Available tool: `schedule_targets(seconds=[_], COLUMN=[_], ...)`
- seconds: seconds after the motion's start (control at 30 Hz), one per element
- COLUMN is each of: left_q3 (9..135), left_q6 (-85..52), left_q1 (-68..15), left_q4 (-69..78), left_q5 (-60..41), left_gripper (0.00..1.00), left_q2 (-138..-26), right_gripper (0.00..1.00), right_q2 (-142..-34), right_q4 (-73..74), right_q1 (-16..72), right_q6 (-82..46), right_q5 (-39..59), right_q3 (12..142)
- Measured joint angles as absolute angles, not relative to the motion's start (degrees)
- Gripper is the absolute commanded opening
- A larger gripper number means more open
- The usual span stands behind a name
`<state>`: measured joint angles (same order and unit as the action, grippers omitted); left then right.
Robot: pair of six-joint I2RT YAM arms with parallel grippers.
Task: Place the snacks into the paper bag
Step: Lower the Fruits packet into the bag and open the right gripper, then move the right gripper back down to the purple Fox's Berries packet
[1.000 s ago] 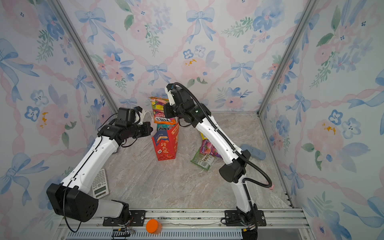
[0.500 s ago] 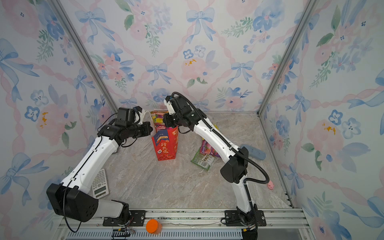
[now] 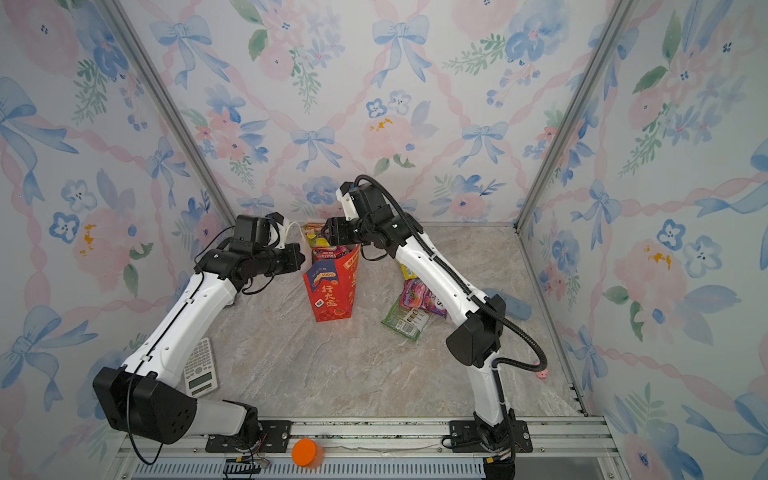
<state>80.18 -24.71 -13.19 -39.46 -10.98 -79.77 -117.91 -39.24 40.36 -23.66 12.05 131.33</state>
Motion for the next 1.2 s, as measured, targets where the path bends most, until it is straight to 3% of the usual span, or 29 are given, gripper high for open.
schedule_targets(seconds=[0.17,0.53,1.0,1.2], left_q3=[80.2,80.2,80.2,80.2], left_q6=[-24.7,-24.7,-24.7,-24.7], left_q1=[-13.2,-13.2,-13.1,-13.1], left_q4=[-39.5,-39.5,-39.5,-39.5], left_q5=[-11.0,-11.0,-11.0,-11.0], left_gripper=[0.0,0.0,0.0,0.0], left_q2=[-79.8,-79.8,-79.8,-79.8], right_gripper=[0.76,0.77,0.79,0.87], right_q2=[-114.7,-102.8,-83.2,-77.3], right_q4=[-37.2,-31.9,-28.5,-27.5], right_q1=[40.1,40.0,30.5,28.2], right_q6=[-24.0,-24.0,-30.6,-37.0], right_q5=[12.1,10.7,4.3,1.1], right_q3=[130.3,119.2,79.4,64.9])
